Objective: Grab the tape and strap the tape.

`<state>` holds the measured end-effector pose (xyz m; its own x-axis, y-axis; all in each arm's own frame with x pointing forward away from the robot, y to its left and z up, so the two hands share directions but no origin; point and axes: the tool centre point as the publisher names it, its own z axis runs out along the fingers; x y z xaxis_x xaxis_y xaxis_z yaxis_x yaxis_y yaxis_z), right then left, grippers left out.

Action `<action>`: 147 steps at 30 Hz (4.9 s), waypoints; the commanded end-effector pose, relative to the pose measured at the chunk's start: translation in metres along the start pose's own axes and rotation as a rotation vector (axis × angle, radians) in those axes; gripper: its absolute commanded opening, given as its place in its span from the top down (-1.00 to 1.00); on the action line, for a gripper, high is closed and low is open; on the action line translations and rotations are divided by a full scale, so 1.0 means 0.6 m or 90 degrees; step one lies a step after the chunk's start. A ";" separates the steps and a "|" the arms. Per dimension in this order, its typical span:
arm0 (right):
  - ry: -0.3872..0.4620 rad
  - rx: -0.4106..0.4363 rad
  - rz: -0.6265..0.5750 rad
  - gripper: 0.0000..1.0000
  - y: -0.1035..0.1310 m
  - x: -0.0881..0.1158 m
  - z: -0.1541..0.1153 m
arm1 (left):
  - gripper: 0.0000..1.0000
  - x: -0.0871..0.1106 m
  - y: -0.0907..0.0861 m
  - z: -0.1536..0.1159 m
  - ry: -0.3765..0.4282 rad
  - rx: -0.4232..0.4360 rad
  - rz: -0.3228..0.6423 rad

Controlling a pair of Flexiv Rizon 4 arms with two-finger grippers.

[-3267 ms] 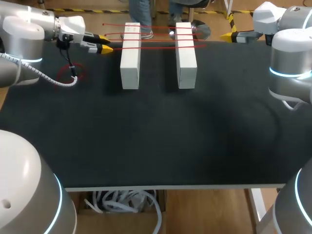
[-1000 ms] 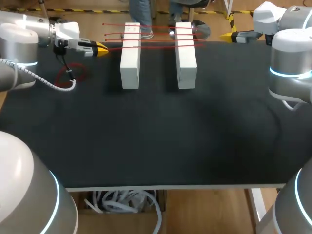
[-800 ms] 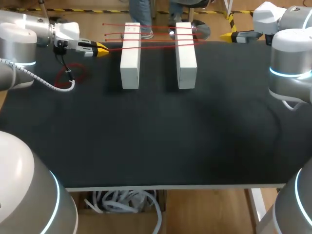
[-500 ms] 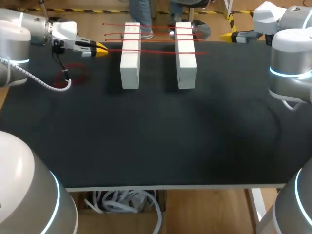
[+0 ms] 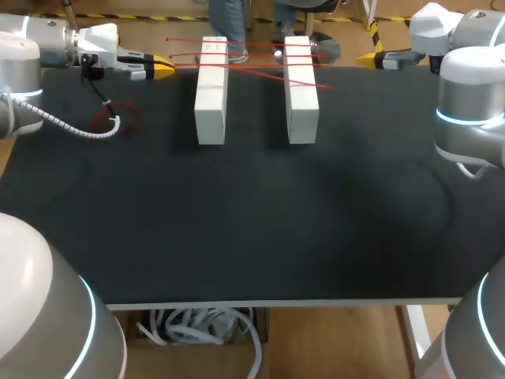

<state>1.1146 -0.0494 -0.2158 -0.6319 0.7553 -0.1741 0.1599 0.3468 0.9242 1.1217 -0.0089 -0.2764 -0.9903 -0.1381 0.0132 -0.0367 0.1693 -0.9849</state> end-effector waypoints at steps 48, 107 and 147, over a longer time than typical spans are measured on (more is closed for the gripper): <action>0.000 -0.001 0.000 -1.00 0.000 0.000 -0.001 | 1.00 0.062 -0.265 0.097 -0.060 0.243 -0.079; 0.000 -0.001 0.000 -1.00 0.000 0.000 -0.001 | 1.00 0.091 -0.327 0.105 -0.001 0.334 -0.049; -0.273 -0.109 -0.062 -1.00 0.011 0.001 -0.028 | 1.00 0.091 -0.327 0.105 -0.001 0.334 -0.049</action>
<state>1.1022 -0.0582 -0.1963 -0.3453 0.8715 -0.3481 0.0695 0.3936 0.9166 1.0834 -0.1105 -0.0929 -0.9876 -0.1299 0.0882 -0.0371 -0.3527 -0.9350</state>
